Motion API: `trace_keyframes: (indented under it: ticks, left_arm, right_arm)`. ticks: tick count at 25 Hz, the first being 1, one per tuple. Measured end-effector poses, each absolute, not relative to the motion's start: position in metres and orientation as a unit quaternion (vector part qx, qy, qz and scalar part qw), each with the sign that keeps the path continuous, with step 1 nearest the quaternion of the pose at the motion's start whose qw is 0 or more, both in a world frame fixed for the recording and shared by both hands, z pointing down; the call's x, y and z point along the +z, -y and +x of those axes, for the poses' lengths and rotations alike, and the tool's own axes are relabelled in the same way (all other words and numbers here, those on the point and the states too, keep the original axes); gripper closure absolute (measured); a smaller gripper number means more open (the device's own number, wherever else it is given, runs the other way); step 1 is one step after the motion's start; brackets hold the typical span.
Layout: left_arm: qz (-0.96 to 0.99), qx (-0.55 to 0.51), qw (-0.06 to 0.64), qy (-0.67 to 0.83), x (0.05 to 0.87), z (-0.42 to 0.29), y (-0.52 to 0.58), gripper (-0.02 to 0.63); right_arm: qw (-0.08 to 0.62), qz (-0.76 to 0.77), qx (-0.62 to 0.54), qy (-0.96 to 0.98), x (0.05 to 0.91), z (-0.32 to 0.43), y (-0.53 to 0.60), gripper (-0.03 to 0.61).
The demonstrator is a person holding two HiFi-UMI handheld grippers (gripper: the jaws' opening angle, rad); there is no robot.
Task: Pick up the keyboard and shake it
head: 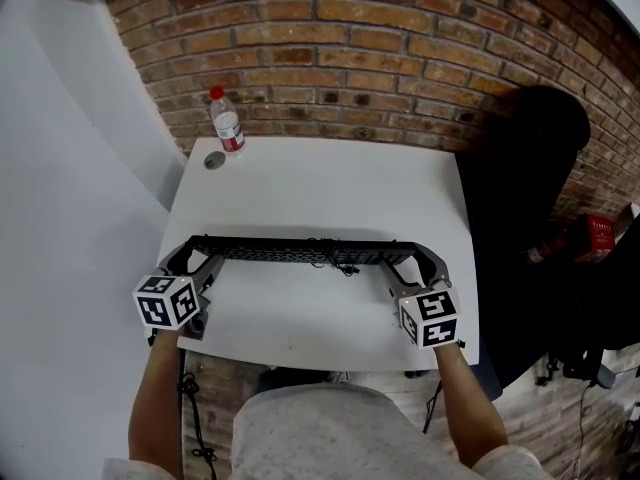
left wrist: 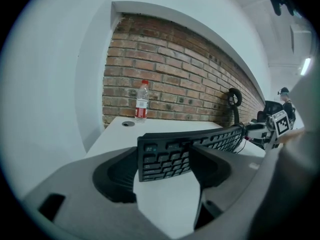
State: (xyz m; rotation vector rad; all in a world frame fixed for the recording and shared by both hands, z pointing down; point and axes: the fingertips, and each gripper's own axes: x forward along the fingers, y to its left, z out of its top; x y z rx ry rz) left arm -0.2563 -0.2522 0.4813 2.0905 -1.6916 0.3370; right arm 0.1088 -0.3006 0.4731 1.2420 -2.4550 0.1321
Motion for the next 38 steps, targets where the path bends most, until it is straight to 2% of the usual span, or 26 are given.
trace_keyframes:
  ticks: [24, 38]
  left_arm:
    - [0.720, 0.206, 0.246, 0.616, 0.513, -0.251, 0.185, 0.307]
    - [0.727, 0.235, 0.253, 0.594, 0.543, -0.251, 0.162, 0.310]
  right_arm:
    - [0.286, 0.447, 0.031, 0.847, 0.496, 0.118, 0.240, 0.356]
    - [0.373, 0.455, -0.035, 0.808, 0.520, 0.119, 0.212, 0.362]
